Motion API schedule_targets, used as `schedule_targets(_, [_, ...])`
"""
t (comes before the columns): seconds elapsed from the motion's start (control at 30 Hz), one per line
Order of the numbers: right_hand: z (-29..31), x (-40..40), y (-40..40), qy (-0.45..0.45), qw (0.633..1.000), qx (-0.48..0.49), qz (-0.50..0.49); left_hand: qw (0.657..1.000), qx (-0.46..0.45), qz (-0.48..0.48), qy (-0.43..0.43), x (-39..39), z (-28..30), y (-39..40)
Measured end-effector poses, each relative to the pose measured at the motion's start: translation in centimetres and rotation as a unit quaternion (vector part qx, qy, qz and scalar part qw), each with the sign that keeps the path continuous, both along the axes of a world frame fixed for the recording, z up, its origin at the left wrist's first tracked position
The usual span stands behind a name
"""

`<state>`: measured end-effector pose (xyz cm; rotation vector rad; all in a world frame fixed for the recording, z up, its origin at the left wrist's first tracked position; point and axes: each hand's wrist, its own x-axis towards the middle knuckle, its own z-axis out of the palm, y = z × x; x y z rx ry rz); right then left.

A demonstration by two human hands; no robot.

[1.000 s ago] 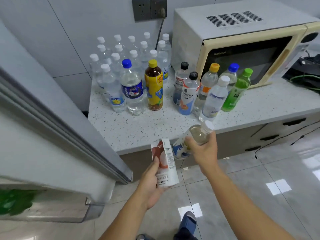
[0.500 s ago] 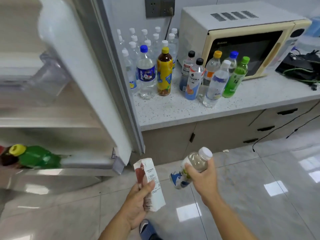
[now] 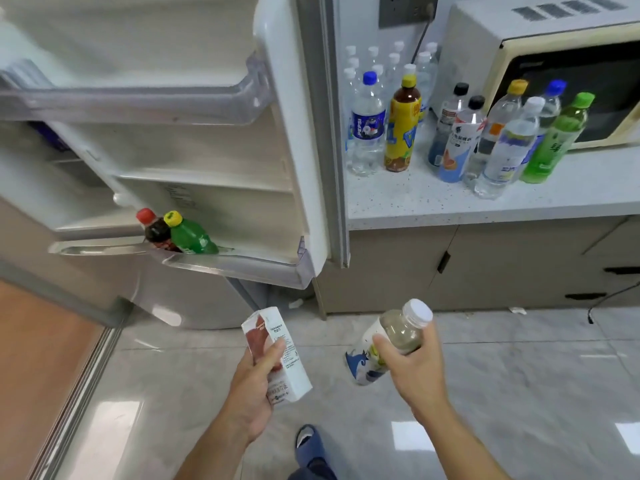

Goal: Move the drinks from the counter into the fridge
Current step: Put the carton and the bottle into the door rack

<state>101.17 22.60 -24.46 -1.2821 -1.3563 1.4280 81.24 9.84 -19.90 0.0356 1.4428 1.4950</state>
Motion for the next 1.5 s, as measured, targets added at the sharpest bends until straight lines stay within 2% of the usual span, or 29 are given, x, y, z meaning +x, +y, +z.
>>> schedule_targets(0.23, [2.9, -3.7, -0.9, 0.014, 0.997, 0.073, 0.008, 0.996, 0.037, 0.029, 0.079, -6.5, 1.9, -0.9])
schedule_targets(0.37, [6.5, -8.4, -0.9, 0.025, 0.988, 0.152, -0.006, 0.981, 0.071, 0.020, 0.181, -11.6, 4.5, 0.5])
schedule_targets(0.5, [10.4, -13.7, -0.7, 0.057, 0.976, 0.208, -0.012, 0.934, 0.125, -0.007, 0.335, -16.7, 7.6, 2.9])
schedule_targets(0.63, [12.9, -19.1, 0.2, 0.069, 0.965, 0.254, -0.004, 0.886, 0.162, -0.026, 0.434, -20.7, 9.4, 5.9])
schedule_targets(0.73, [13.1, -22.1, 1.4, 0.056, 0.961, 0.270, 0.009, 0.873, 0.155, -0.059, 0.459, -22.8, 9.1, 8.1])
schedule_targets(0.87, [11.5, -24.7, 2.9, -0.014, 0.956, 0.292, 0.030, 0.848, 0.155, -0.150, 0.483, -24.3, 8.0, 10.5])
schedule_targets(0.97, [10.2, -25.7, 3.8, -0.085, 0.955, 0.277, 0.068, 0.819, 0.094, -0.246, 0.510, -25.0, 6.8, 11.6])
schedule_targets(1.1, [9.0, -26.3, 5.0, -0.165, 0.957, 0.207, 0.117, 0.745, 0.027, -0.334, 0.577, -26.0, 6.0, 12.1])
schedule_targets(1.3, [8.9, -27.2, 6.0, -0.179, 0.966, 0.137, 0.128, 0.688, 0.011, -0.359, 0.630, -27.0, 5.9, 12.6])
schedule_targets(1.5, [9.2, -27.2, 6.8, -0.192, 0.961, 0.124, 0.155, 0.639, 0.006, -0.360, 0.680, -26.7, 6.1, 12.9])
